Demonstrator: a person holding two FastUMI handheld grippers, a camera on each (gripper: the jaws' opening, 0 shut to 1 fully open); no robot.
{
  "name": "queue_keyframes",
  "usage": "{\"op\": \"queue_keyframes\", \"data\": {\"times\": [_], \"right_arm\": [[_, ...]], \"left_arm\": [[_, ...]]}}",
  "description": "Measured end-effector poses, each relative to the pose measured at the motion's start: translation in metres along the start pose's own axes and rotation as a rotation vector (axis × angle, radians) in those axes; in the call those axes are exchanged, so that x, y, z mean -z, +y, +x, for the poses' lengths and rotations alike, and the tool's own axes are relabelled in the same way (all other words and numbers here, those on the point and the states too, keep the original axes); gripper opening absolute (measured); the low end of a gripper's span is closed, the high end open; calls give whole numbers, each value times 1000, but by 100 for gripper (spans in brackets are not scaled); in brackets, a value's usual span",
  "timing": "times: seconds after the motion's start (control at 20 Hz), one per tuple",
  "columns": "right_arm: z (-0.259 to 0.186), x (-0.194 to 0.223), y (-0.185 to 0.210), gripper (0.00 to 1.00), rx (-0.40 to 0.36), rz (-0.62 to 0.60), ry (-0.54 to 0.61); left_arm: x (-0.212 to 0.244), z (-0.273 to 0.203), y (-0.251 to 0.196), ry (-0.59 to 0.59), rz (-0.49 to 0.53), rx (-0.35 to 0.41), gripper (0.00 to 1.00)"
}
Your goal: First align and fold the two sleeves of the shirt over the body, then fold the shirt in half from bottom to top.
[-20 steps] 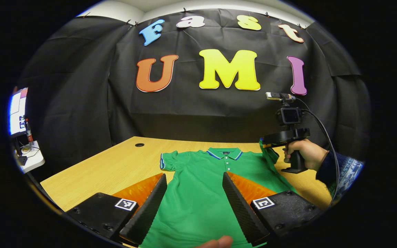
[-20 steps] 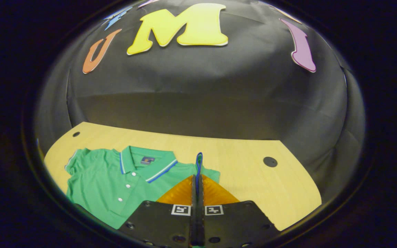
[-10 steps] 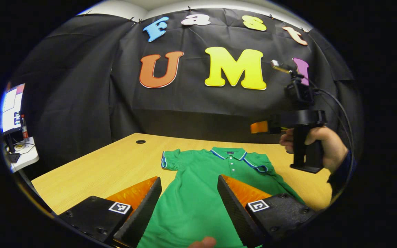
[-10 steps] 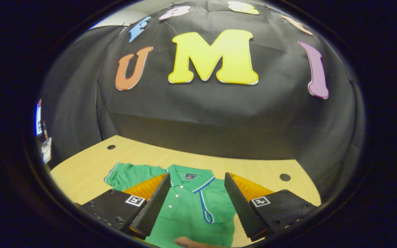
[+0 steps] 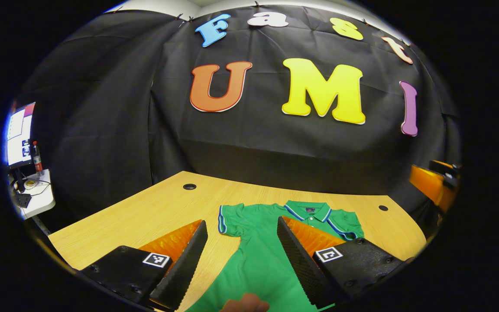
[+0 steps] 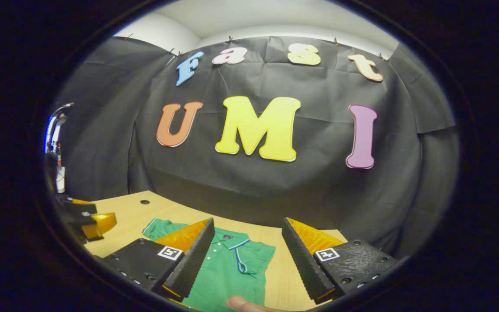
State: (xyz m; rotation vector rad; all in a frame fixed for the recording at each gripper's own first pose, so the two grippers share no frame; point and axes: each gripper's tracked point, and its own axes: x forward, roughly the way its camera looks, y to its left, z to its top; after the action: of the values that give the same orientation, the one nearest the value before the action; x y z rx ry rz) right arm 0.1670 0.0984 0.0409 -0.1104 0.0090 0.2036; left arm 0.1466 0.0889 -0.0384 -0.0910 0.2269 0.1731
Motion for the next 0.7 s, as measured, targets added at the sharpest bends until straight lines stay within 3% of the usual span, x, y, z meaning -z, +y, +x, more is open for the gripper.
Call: {"op": "queue_keyframes", "data": {"times": [0.2,0.25,0.35,0.5,0.7], "right_arm": [[-55,18,-20,96,42,17,-24],[-68,26,-23,93,38,18,-20],[-88,41,-34,96,42,-15,-7],[-102,55,-55,95,99,-8,-10],[-105,74,-61,97,48,42,6]], "left_arm": [[-15,60,23,28,26,-38,100],[-9,78,25,60,18,-30,100],[8,110,29,131,-1,-17,100],[32,156,26,202,-16,33,100],[55,201,36,220,28,20,100]]}}
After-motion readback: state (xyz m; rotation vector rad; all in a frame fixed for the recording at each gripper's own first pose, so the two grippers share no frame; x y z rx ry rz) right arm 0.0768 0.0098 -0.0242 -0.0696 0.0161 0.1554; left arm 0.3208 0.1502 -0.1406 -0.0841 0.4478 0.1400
